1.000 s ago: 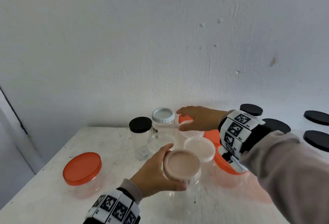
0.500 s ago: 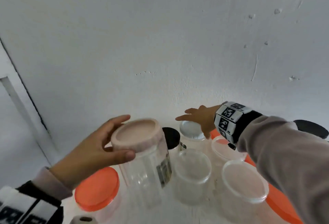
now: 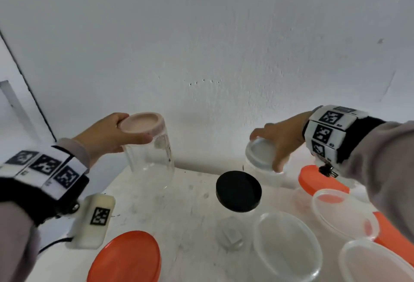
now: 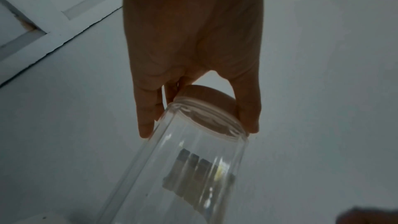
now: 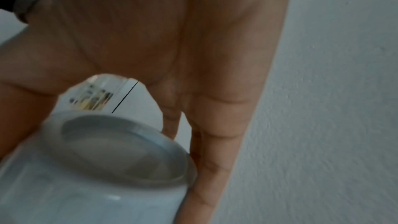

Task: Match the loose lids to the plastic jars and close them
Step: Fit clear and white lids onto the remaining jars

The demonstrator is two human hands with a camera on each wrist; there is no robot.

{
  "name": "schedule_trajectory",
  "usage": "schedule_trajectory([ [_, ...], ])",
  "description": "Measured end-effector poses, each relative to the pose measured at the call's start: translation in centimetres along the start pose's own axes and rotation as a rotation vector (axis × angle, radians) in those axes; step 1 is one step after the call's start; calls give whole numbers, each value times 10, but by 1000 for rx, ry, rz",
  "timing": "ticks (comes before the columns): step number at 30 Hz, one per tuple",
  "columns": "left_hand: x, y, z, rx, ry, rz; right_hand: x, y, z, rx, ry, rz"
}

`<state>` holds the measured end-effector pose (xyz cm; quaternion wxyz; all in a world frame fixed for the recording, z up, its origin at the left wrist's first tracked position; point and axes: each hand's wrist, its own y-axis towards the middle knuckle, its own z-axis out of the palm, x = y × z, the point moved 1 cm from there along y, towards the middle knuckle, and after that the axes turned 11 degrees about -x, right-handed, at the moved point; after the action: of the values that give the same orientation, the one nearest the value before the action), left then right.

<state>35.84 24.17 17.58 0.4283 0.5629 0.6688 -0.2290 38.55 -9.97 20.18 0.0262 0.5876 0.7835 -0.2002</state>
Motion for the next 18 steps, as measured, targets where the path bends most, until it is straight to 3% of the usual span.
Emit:
schedule_trajectory([
  [4, 16, 30, 22, -47, 165, -21, 21, 34, -27, -142, 121, -18],
  [13, 46, 77, 57, -184, 242, -73, 98, 107, -50, -393, 219, -75],
  [18, 58, 83, 72, -211, 350, -44, 127, 132, -44, -443, 156, -101],
])
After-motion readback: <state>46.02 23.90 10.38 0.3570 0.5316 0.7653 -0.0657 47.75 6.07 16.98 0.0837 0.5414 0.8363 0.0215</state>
